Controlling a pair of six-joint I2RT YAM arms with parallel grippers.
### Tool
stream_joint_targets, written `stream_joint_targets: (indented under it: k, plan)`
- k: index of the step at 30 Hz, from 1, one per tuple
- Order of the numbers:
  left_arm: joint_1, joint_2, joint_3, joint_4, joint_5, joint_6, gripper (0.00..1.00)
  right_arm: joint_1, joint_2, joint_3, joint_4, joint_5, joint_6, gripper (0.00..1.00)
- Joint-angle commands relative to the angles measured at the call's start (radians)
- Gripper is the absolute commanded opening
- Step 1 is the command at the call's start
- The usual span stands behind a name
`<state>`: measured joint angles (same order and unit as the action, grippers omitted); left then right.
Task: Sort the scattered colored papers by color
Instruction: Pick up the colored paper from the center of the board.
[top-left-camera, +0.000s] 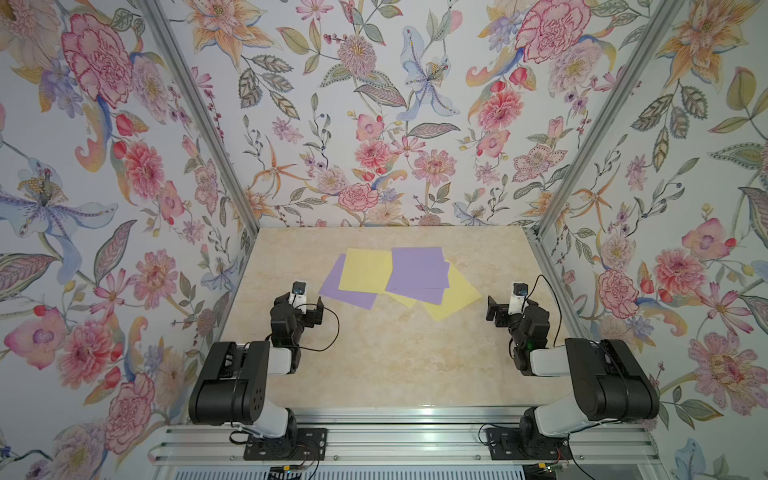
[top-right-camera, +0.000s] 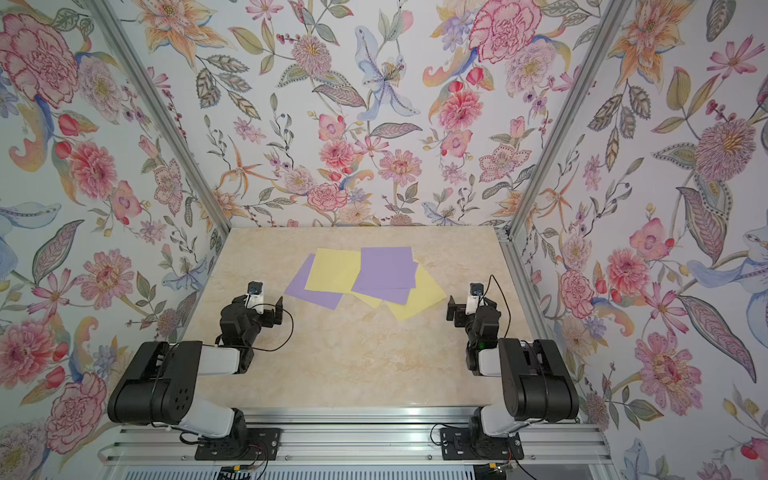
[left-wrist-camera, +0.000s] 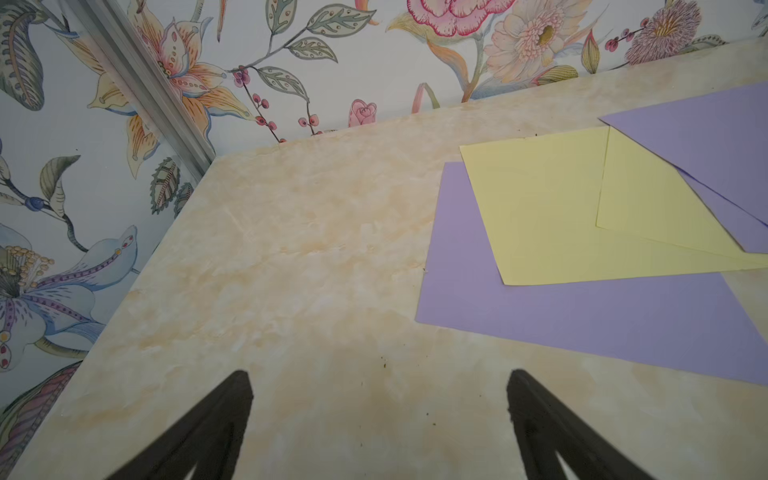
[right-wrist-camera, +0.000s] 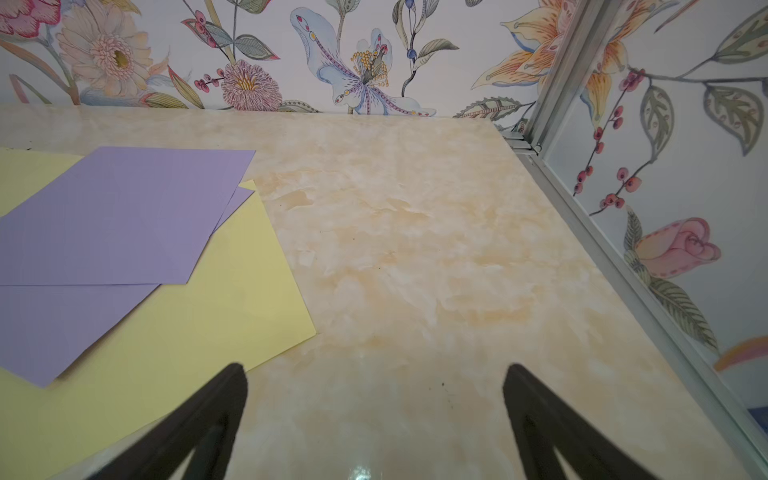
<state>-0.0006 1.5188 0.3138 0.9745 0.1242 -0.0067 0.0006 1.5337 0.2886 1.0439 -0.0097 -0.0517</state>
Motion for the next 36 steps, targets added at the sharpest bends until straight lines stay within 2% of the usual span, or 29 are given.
stream_joint_targets:
  k: [1,22,25,26,27,28,29,30,31,33,36]
  plan:
    - [-0.004,0.010,-0.010,0.027,-0.007,0.013,0.98,0.007,-0.003,0.017,0.007,0.012,0.015,1.00]
    - [0.023,0.018,-0.005,0.024,0.028,-0.004,0.98,0.007,-0.005,0.018,0.005,0.011,0.015,1.00]
    - [0.020,0.011,0.006,0.011,-0.027,-0.020,0.98,0.012,-0.008,0.015,0.012,0.008,0.007,1.00]
    - [0.014,-0.012,0.027,-0.035,-0.059,-0.027,0.98,0.013,-0.021,0.018,-0.003,-0.040,-0.012,1.00]
    - [0.000,-0.055,0.059,-0.129,-0.112,-0.029,0.99,0.019,-0.048,0.031,-0.040,-0.075,-0.034,1.00]
    - [-0.036,-0.109,0.128,-0.296,-0.218,-0.024,0.98,0.024,-0.091,0.049,-0.111,-0.097,-0.047,1.00]
    - [-0.078,-0.154,0.188,-0.409,-0.335,-0.034,0.98,0.030,-0.147,0.117,-0.308,-0.111,-0.051,1.00]
    - [-0.099,-0.188,0.232,-0.483,-0.391,-0.103,0.98,0.043,-0.182,0.213,-0.517,-0.106,-0.056,1.00]
    - [-0.102,-0.218,0.285,-0.576,-0.376,-0.211,0.98,0.063,-0.191,0.322,-0.666,-0.081,-0.046,1.00]
    - [-0.117,-0.233,0.371,-0.658,-0.252,-0.387,0.94,0.107,-0.180,0.450,-0.797,-0.066,-0.031,1.00]
    - [-0.214,-0.160,0.460,-0.682,-0.164,-0.485,0.91,0.156,-0.094,0.631,-0.878,-0.138,0.071,1.00]
